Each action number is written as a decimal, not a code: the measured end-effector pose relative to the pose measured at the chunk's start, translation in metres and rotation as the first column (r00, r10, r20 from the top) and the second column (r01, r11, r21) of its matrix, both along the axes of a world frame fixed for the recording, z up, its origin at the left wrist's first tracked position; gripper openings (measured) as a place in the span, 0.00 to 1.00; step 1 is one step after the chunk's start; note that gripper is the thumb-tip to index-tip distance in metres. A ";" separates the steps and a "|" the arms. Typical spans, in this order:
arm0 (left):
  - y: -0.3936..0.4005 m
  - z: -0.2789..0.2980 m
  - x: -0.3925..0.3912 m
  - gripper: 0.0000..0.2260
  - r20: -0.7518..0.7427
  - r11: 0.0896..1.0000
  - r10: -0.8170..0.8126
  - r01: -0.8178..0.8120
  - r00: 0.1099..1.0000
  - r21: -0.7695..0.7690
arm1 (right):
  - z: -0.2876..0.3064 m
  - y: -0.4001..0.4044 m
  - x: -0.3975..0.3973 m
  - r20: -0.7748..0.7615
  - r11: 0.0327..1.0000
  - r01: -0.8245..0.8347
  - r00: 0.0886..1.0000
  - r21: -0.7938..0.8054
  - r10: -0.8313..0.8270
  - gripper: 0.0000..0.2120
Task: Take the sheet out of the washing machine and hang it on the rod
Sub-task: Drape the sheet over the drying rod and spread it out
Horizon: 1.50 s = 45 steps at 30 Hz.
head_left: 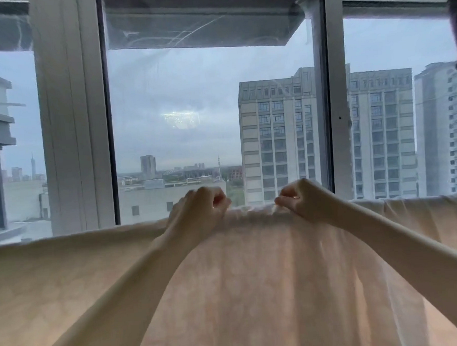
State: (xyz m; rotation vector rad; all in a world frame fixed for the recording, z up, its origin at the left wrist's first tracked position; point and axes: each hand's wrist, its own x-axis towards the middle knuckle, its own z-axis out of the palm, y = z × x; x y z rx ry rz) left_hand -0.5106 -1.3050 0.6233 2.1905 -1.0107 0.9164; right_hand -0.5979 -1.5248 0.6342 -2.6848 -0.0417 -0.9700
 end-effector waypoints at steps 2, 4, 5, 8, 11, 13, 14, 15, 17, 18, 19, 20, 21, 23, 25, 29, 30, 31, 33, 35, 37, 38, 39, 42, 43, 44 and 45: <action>-0.005 -0.010 -0.006 0.16 0.055 0.991 -0.028 0.021 0.998 0.135 | -0.009 -0.006 0.002 -0.008 1.000 0.008 1.000 -0.022 -0.008 0.08; -0.012 -0.014 -0.012 0.19 0.107 0.988 -0.040 0.023 0.993 0.154 | -0.008 -0.010 0.000 0.010 1.000 -0.001 1.000 -0.022 0.001 0.09; -0.017 -0.015 -0.015 0.20 0.126 0.988 -0.044 0.025 0.991 0.150 | -0.008 -0.011 -0.002 0.016 0.999 -0.001 1.000 -0.033 0.002 0.09; -0.034 -0.021 -0.023 0.19 0.179 0.986 -0.065 0.036 0.982 0.165 | -0.012 -0.010 -0.008 0.081 0.991 0.013 0.997 -0.134 -0.002 0.17; -0.052 -0.025 -0.027 0.19 0.220 0.986 -0.094 0.059 0.971 0.158 | -0.022 -0.016 -0.023 0.138 0.952 0.054 0.990 -0.300 -0.013 0.19; -0.064 -0.026 -0.032 0.20 0.236 0.986 -0.090 0.052 0.968 0.161 | -0.029 -0.026 -0.037 0.179 0.908 0.097 0.984 -0.407 -0.025 0.20; -0.071 -0.026 -0.035 0.20 0.239 0.986 -0.082 0.043 0.968 0.163 | -0.032 -0.034 -0.043 0.200 0.892 0.104 0.980 -0.439 -0.015 0.19; -0.078 -0.026 -0.039 0.21 0.242 0.987 -0.069 0.030 0.968 0.160 | -0.034 -0.042 -0.049 0.216 0.884 0.098 0.976 -0.457 0.003 0.19; -0.094 -0.025 -0.047 0.23 0.259 0.989 -0.030 -0.008 0.965 0.146 | -0.037 -0.062 -0.057 0.235 0.869 0.078 0.971 -0.488 0.044 0.17; -0.103 -0.025 -0.052 0.23 0.258 0.989 -0.001 -0.037 0.966 0.142 | -0.038 -0.073 -0.060 0.244 0.859 0.075 0.968 -0.506 0.059 0.17; -0.110 -0.026 -0.056 0.23 0.250 0.988 0.038 -0.074 0.967 0.133 | -0.039 -0.085 -0.065 0.252 0.854 0.074 0.965 -0.515 0.068 0.18; -0.116 -0.027 -0.058 0.24 0.244 0.988 0.077 -0.106 0.967 0.108 | -0.039 -0.097 -0.070 0.254 0.857 0.067 0.964 -0.510 0.076 0.19; -0.120 -0.030 -0.060 0.25 0.240 0.988 0.113 -0.134 0.964 0.073 | -0.039 -0.109 -0.075 0.252 0.866 0.049 0.964 -0.498 0.090 0.20; -0.128 -0.034 -0.063 0.26 0.236 0.982 0.181 -0.187 0.955 0.005 | -0.039 -0.129 -0.082 0.225 0.888 -0.022 0.964 -0.459 0.140 0.21; -0.136 -0.034 -0.064 0.27 0.184 0.970 0.244 -0.243 0.952 -0.023 | -0.036 -0.141 -0.084 0.192 0.903 -0.090 0.964 -0.421 0.186 0.22; -0.148 -0.027 -0.071 0.28 0.047 0.928 0.374 -0.373 0.926 -0.027 | -0.036 -0.136 -0.078 0.224 0.915 -0.049 0.963 -0.401 0.150 0.16; -0.148 -0.026 -0.073 0.29 0.035 0.918 0.396 -0.395 0.918 -0.025 | -0.037 -0.134 -0.077 0.253 0.928 -0.034 0.958 -0.370 0.136 0.15; -0.147 -0.026 -0.073 0.29 0.024 0.912 0.409 -0.409 0.912 -0.021 | -0.037 -0.131 -0.077 0.270 0.945 -0.036 0.954 -0.324 0.129 0.15; -0.144 -0.026 -0.075 0.29 -0.009 0.910 0.414 -0.414 0.910 -0.011 | -0.037 -0.127 -0.074 0.271 0.973 -0.057 0.955 -0.222 0.118 0.16; -0.141 -0.026 -0.077 0.28 -0.050 0.914 0.405 -0.406 0.913 -0.002 | -0.032 -0.124 -0.071 0.223 0.987 -0.101 0.967 -0.121 0.126 0.15; -0.140 -0.023 -0.080 0.28 -0.079 0.914 0.404 -0.405 0.911 0.011 | -0.024 -0.121 -0.069 0.197 0.988 -0.151 0.968 -0.030 0.154 0.13; -0.139 -0.022 -0.081 0.27 -0.086 0.914 0.406 -0.406 0.910 0.019 | -0.021 -0.119 -0.069 0.200 0.987 -0.164 0.967 0.003 0.160 0.13; -0.139 -0.022 -0.083 0.27 -0.092 0.914 0.406 -0.406 0.909 0.027 | -0.018 -0.119 -0.066 0.203 0.986 -0.163 0.967 0.029 0.154 0.12; -0.138 -0.022 -0.086 0.27 -0.077 0.916 0.402 -0.400 0.913 0.034 | -0.004 -0.129 -0.058 0.257 0.977 -0.164 0.958 0.138 0.124 0.14; -0.137 -0.023 -0.087 0.27 -0.067 0.915 0.404 -0.403 0.912 0.030 | 0.003 -0.137 -0.056 0.292 0.971 -0.154 0.952 0.184 0.096 0.14; -0.136 -0.023 -0.087 0.27 -0.060 0.913 0.409 -0.408 0.911 0.023 | 0.011 -0.148 -0.056 0.344 0.963 -0.143 0.937 0.227 0.058 0.15; -0.136 -0.023 -0.087 0.27 -0.059 0.911 0.412 -0.412 0.909 0.011 | 0.018 -0.162 -0.056 0.405 0.955 -0.135 0.914 0.265 0.017 0.15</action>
